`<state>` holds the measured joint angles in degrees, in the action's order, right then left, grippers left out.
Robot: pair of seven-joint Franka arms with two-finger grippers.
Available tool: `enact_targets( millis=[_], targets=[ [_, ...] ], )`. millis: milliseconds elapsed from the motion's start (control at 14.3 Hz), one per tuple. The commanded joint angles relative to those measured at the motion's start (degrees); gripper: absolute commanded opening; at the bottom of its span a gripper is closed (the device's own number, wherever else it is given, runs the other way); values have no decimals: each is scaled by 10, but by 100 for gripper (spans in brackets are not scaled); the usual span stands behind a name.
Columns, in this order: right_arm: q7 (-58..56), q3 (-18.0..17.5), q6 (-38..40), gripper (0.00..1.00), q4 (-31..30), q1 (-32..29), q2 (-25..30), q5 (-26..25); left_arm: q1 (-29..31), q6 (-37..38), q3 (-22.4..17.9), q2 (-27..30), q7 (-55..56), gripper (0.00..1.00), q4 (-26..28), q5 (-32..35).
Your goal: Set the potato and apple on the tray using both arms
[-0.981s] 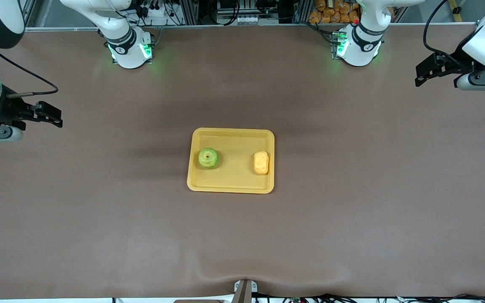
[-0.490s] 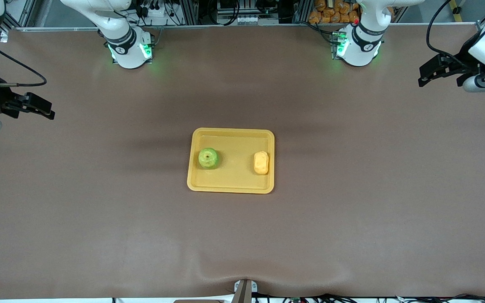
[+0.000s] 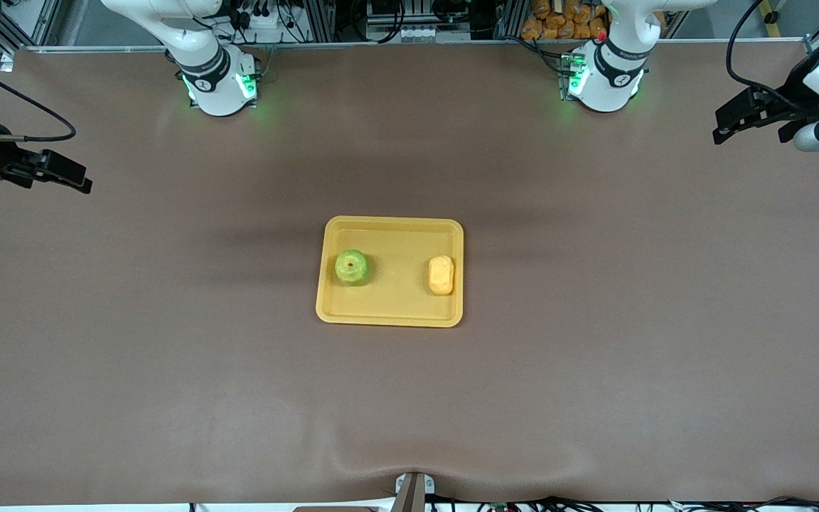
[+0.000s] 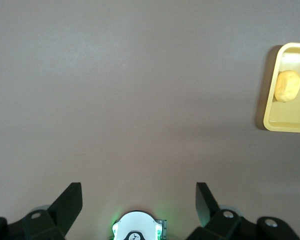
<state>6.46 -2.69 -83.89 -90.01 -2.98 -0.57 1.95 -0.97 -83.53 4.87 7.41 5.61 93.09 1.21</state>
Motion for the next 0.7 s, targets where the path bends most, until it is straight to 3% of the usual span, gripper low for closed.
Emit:
enact_targets(
  millis=[0,630],
  targets=[
    [11,10,-19,100,-14,7,15,22,4,14,1,-10,5,100,-22,-4],
    [10,8,-31,100,-14,9,22,22,4,14,1,-10,1,100,-24,-4]
  ],
)
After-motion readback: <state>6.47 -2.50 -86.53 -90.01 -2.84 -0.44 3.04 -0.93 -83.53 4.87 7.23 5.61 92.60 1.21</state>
